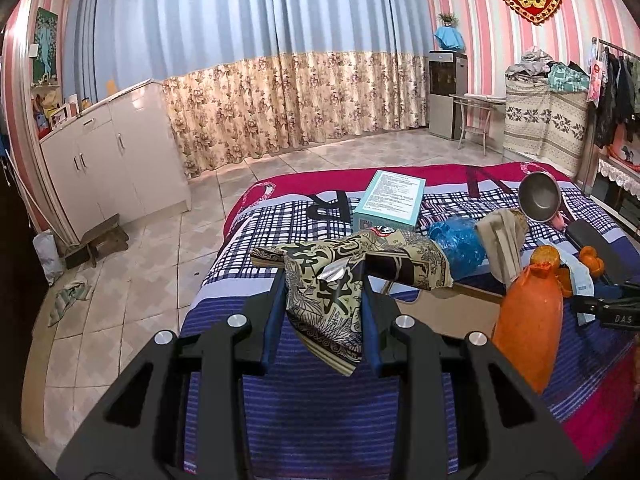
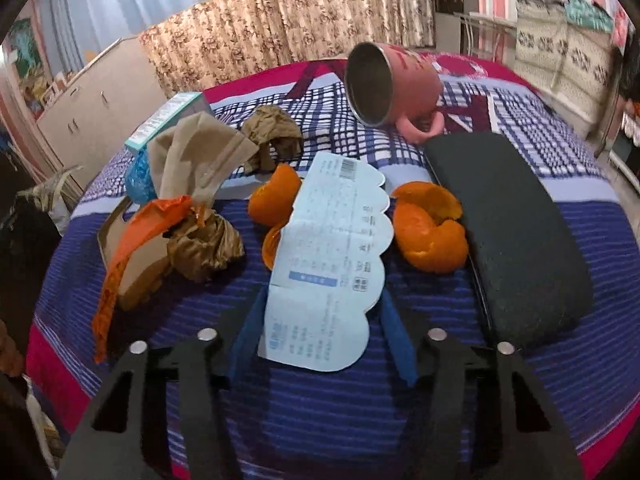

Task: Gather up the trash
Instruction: 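Grasp the paper receipt with the right gripper while the left gripper holds the snack bag, then drop the receipt into the blue basket with the right gripper while the left drops the snack bag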

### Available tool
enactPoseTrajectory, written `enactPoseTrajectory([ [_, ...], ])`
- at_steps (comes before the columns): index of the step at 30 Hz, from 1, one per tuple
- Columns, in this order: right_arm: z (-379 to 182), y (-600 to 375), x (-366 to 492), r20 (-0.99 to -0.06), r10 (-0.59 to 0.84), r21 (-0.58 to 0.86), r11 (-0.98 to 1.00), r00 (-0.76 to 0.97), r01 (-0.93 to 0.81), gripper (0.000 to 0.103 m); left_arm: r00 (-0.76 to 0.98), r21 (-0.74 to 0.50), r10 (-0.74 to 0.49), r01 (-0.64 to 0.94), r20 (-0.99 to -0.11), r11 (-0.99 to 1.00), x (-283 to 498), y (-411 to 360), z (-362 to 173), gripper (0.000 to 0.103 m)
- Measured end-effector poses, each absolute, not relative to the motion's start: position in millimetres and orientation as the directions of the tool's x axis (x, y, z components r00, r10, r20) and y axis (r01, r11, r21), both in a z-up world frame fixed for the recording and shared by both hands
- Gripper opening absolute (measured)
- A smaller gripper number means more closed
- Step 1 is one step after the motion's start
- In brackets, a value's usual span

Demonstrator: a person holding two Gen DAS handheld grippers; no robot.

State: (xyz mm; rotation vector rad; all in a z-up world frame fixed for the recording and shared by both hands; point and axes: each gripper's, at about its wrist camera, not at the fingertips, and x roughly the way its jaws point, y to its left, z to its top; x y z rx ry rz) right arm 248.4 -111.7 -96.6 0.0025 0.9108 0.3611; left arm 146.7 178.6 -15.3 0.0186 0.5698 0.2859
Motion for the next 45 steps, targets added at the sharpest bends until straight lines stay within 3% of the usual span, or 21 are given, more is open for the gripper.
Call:
enactPoseTrajectory([
  [4,-92,-111,241,-0.761,0.286,0.113,0.942,0.582,-0.315,0.05,0.805,0.091,0.27,-0.263,-0.528,0.961,147,178,-14,0.032],
  [21,-24,-183,166,-0.643,0.279,0.045,0.943,0.713,-0.329,0.05,0.857,0.092,0.204,-0.182,-0.472,0.979,142,110,18,0.032],
  [33,4,-346,134,-0.564,-0.04,-0.018,0.999,0.825,0.036,0.05,0.901,0.077,0.023,0.012,-0.433,0.997,158,-8,41,0.032],
  [45,-19,-482,117,-0.601,-0.315,-0.022,0.925,0.735,0.379,0.05,0.871,0.071,-0.203,0.261,-0.447,0.963,168,-159,29,0.032],
])
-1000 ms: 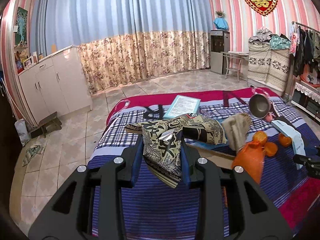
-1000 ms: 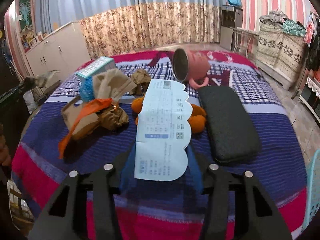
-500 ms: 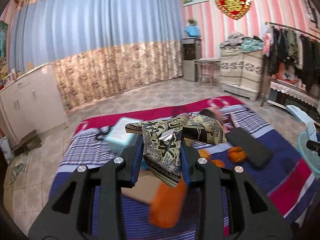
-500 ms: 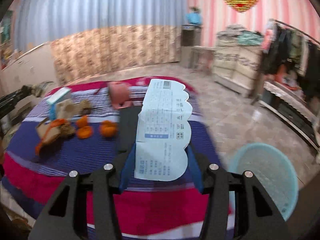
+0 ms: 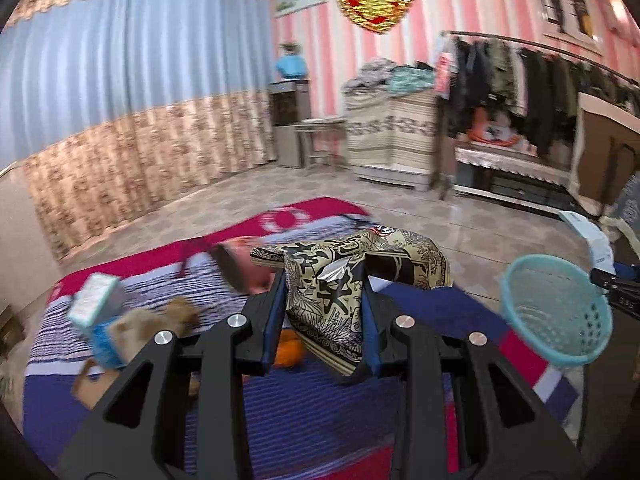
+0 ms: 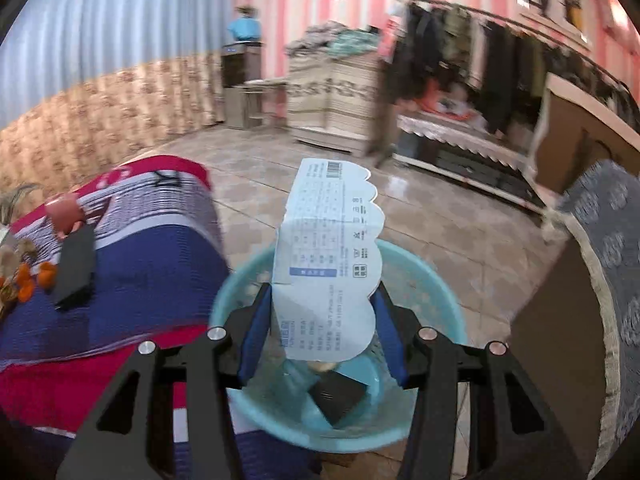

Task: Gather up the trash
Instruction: 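Drop the receipt into the blue basket with the right gripper while the left drops the snack bag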

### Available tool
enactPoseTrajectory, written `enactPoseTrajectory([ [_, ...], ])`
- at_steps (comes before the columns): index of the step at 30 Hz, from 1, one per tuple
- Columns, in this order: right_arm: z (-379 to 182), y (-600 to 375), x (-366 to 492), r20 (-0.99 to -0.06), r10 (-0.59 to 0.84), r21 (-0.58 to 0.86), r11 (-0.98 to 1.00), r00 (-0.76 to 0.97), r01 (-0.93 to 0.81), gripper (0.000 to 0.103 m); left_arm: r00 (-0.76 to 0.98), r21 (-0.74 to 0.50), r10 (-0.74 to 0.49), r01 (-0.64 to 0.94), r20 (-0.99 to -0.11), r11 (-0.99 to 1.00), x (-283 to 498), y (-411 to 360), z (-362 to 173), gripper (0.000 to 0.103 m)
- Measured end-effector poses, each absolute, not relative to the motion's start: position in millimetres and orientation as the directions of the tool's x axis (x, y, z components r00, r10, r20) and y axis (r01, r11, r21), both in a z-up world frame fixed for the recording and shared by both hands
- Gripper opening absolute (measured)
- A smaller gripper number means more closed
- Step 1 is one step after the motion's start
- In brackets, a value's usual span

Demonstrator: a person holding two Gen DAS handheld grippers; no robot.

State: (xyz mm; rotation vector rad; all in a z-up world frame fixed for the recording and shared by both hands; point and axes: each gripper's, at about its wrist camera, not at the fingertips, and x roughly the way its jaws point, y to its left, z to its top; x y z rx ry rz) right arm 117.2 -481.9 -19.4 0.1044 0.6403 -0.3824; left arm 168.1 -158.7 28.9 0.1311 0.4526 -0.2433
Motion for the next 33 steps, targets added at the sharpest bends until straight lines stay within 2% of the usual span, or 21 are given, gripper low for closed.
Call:
enactPoseTrajectory([
  [8,-30,-510,115,-0.625,-0.354,-0.02,0.898,0.695,0.439,0.05,0.791,0.049,-0.357,0.436,-0.497,0.898,175,-261,10,0.032],
  [16,-39,-545,99,-0.644,-0.377,0.0,0.87,0.666,0.493,0.05,0.731,0.11,-0.446,0.573,-0.517,0.812,169,-356,-12,0.035],
  [18,-39,-551,98,-0.645,-0.379,0.008,0.865,0.664,0.502,0.05,0.713,0.109,-0.461,0.595,-0.529,0.796,172,-372,-16,0.04],
  [20,-39,-555,96,-0.644,-0.377,0.021,0.861,0.665,0.508,0.05,0.688,0.103,-0.476,0.621,-0.548,0.777,173,-387,-20,0.056],
  [23,-40,-558,94,-0.644,-0.373,0.036,0.857,0.668,0.513,0.05,0.68,0.111,-0.474,0.628,-0.559,0.77,177,-400,-26,0.071],
  [33,-44,-551,103,-0.65,-0.339,0.051,0.874,0.681,0.484,0.05,0.695,0.095,-0.43,0.579,-0.576,0.81,189,-370,-27,0.091],
])
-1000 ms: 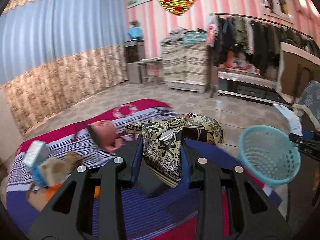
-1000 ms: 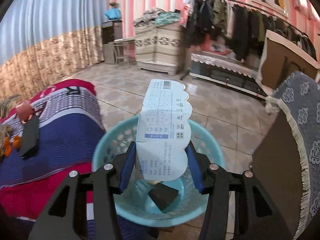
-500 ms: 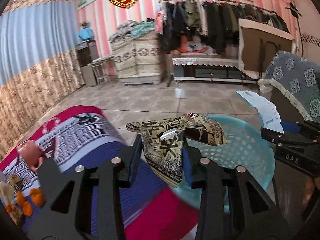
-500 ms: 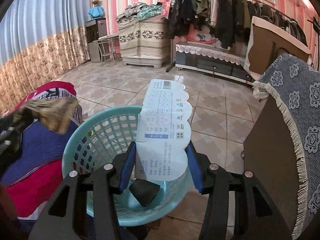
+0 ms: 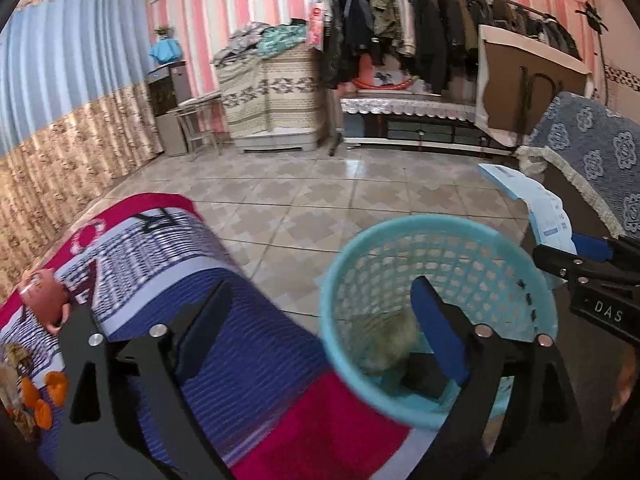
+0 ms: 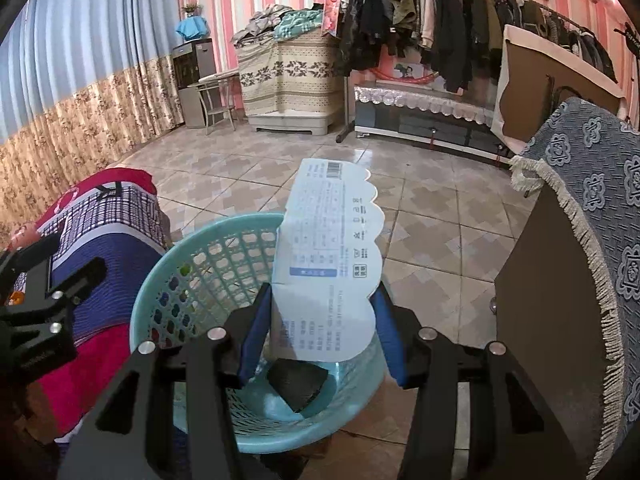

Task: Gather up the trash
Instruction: 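Drop the receipt into the blue basket with the right gripper while the left drops the snack bag, then grasp the orange cloth strip with the left gripper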

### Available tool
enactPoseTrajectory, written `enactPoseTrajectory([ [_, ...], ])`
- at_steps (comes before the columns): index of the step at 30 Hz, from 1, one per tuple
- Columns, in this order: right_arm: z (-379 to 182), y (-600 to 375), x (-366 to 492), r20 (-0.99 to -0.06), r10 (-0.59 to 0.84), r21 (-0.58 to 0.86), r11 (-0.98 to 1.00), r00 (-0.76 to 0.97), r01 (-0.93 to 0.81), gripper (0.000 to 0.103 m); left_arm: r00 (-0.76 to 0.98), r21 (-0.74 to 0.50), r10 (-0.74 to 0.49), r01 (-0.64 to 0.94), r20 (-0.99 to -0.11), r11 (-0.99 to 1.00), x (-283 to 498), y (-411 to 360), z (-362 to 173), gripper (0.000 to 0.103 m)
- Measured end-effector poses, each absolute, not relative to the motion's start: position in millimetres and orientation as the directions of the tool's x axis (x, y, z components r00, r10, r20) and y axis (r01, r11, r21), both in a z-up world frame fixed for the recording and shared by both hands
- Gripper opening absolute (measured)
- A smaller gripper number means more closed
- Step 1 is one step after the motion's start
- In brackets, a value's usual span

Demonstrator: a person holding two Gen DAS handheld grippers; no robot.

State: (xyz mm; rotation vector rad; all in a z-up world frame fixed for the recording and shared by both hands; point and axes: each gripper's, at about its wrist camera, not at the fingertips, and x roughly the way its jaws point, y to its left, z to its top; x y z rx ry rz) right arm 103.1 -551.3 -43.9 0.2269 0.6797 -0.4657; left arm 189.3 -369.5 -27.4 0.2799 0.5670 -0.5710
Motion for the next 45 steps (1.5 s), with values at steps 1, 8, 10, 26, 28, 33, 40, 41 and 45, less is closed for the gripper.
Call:
enactPoseTrajectory([
  [1,-45,-549,105,-0.651,-0.33,0.057,0.877,0.684,0.477,0.05,0.707,0.097,-0.418,0.563,-0.571,0.82,190,-361,-26,0.093],
  [8,-52,-529,128,-0.637,-0.302,0.075,0.892,0.71,0.447,0.079,0.77,0.094,-0.339,0.455,-0.54,0.885,198,-302,-14,0.096],
  [10,-53,-525,129,-0.632,-0.319,0.053,0.892,0.706,0.45,0.084,0.788,0.088,-0.316,0.42,-0.528,0.903,199,-283,-7,0.097],
  [26,-19,-444,126,-0.518,-0.282,-0.002,0.945,0.808,0.328,0.093,0.87,0.094,-0.076,0.139,-0.487,0.986,175,-127,11,0.097],
  [28,-19,-427,127,-0.508,-0.269,-0.023,0.954,0.818,0.299,0.094,0.867,0.093,-0.046,0.106,-0.496,0.99,170,-104,9,0.097],
  [33,-20,-383,131,-0.515,-0.198,-0.029,0.976,0.834,0.214,0.095,0.862,0.101,0.032,0.022,-0.506,0.995,160,-47,2,0.097],
  [40,-25,-332,142,-0.522,-0.127,-0.058,0.992,0.844,0.114,0.095,0.809,0.111,0.121,-0.07,-0.576,0.991,159,21,-30,0.097],
  [41,-28,-326,143,-0.527,-0.117,-0.055,0.993,0.842,0.103,0.095,0.801,0.101,0.122,-0.077,-0.586,0.992,159,29,-35,0.097],
  [45,-33,-311,147,-0.54,-0.107,-0.063,0.994,0.835,0.087,0.095,0.78,0.096,0.128,-0.088,-0.612,0.992,163,40,-50,0.097],
])
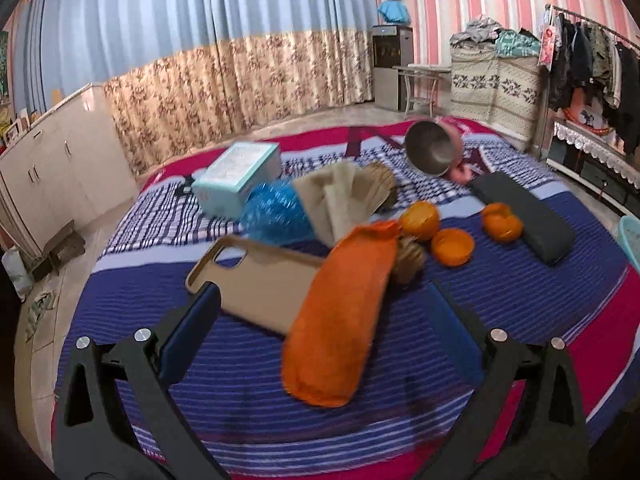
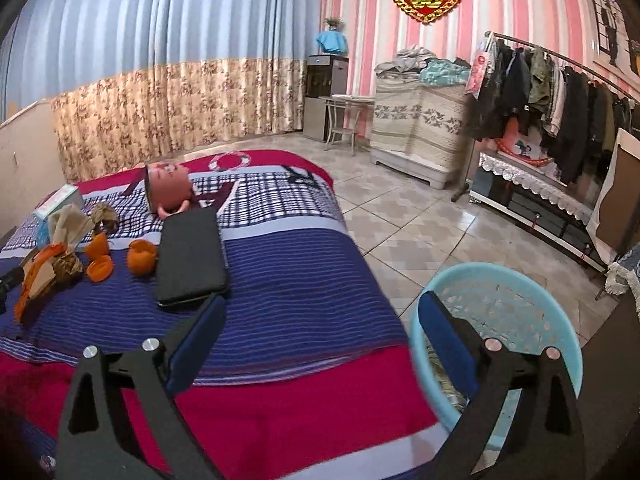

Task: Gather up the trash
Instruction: 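Grasp the orange cloth strip with the left gripper, then grasp an orange peel with the right gripper and carry it to the basket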

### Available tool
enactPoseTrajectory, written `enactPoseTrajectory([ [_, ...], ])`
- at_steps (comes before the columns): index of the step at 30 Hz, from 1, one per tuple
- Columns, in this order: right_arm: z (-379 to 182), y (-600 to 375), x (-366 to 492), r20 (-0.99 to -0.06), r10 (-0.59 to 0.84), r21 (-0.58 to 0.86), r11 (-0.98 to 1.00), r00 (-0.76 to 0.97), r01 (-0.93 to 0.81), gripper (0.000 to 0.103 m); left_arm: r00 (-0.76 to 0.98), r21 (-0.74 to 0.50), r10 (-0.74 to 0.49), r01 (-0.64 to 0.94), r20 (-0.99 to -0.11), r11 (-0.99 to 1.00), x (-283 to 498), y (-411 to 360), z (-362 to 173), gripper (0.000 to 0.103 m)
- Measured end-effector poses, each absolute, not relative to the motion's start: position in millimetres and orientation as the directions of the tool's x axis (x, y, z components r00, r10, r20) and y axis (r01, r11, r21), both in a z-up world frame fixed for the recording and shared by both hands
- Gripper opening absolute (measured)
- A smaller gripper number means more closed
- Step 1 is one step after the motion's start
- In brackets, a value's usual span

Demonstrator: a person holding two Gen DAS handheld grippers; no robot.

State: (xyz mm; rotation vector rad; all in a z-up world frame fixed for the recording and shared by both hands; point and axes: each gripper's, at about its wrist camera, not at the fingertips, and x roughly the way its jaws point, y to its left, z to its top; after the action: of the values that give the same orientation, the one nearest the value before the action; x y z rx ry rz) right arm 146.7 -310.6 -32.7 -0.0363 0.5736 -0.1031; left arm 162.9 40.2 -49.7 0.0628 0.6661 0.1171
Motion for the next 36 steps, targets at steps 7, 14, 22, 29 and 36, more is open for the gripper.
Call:
enactPoseTrajectory([
  [7,-42,-299,155,-0.584,-0.065,-0.048,0.998,0.809,0.046,0.095,0.72,0.069,0.071,-0.032,-0.69,0.997,178,45,-72,0.026],
  [14,-39,-285,156,-0.58,0.009,0.016,1.0,0.815,0.001,0.095,0.753,0.108,0.086,-0.021,-0.652,0.994,166,50,-62,0.0],
  [22,-45,-239,180,-0.627,0.094,0.003,0.993,0.773,-0.119,0.095,0.804,0.122,0.127,-0.068,-0.581,0.99,157,79,-25,0.0],
  [29,-53,-182,212,-0.662,0.142,-0.038,0.974,0.736,-0.223,0.077,0.816,0.107,0.156,-0.117,-0.556,0.987,159,109,-12,0.0],
  [36,-69,-138,251,-0.716,0.149,-0.066,0.958,0.682,-0.278,0.058,0.815,0.089,0.177,-0.153,-0.552,0.984,160,136,-12,0.0],
])
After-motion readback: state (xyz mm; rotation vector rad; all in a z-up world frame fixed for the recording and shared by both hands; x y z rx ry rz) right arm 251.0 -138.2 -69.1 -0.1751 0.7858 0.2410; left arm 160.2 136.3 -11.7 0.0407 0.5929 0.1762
